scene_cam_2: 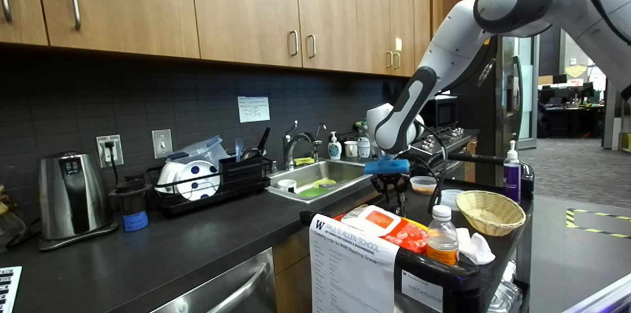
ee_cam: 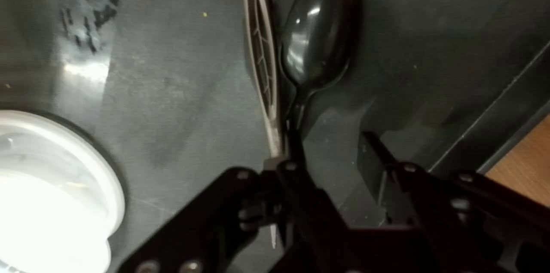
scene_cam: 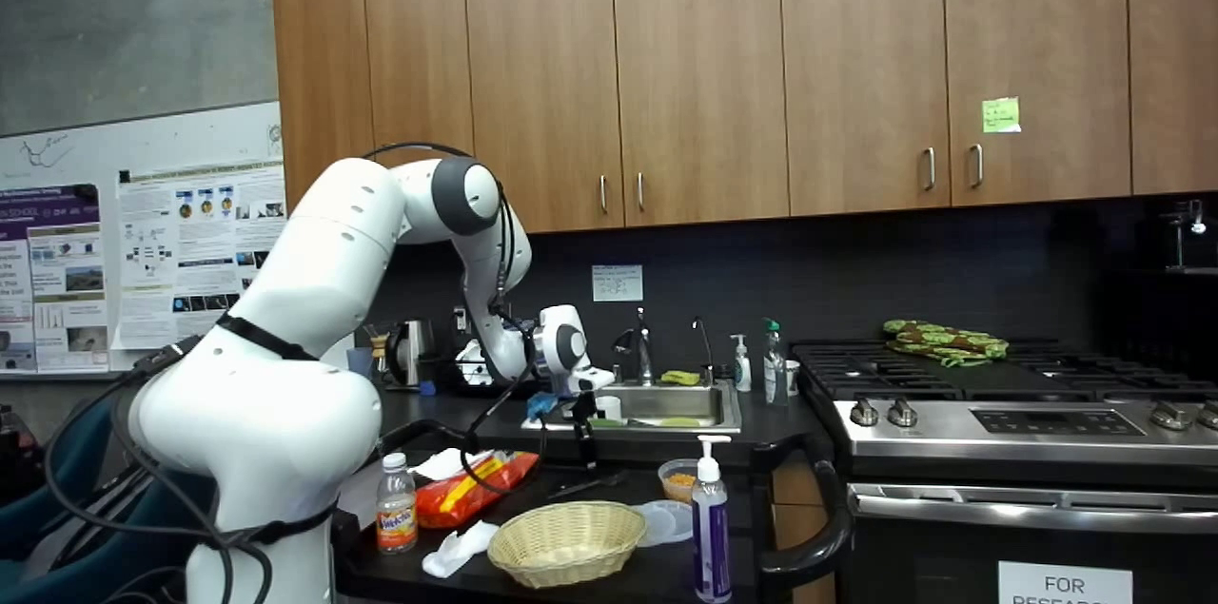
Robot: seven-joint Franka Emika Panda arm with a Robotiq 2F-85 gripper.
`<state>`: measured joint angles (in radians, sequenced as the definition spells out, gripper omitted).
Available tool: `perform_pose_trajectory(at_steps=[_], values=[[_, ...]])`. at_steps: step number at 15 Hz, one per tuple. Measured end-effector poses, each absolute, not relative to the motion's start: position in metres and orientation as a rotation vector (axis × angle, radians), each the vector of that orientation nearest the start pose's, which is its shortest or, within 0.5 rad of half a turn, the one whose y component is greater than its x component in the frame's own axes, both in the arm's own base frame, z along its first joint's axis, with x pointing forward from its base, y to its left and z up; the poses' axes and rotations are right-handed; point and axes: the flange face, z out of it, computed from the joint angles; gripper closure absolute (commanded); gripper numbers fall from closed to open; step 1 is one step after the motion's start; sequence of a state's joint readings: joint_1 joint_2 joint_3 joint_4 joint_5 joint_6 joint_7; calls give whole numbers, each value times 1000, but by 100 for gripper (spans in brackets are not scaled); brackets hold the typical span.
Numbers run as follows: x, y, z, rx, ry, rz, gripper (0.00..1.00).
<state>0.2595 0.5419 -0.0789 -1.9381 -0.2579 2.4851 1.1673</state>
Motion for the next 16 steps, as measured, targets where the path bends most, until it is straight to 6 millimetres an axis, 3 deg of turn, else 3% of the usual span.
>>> perform_pose_trajectory(at_steps=[4, 11, 16], values=[[608, 107, 202, -3051, 1099, -264, 2], [598, 103, 218, -3063, 993, -256, 0], [589, 101, 212, -3017, 947, -216, 0]])
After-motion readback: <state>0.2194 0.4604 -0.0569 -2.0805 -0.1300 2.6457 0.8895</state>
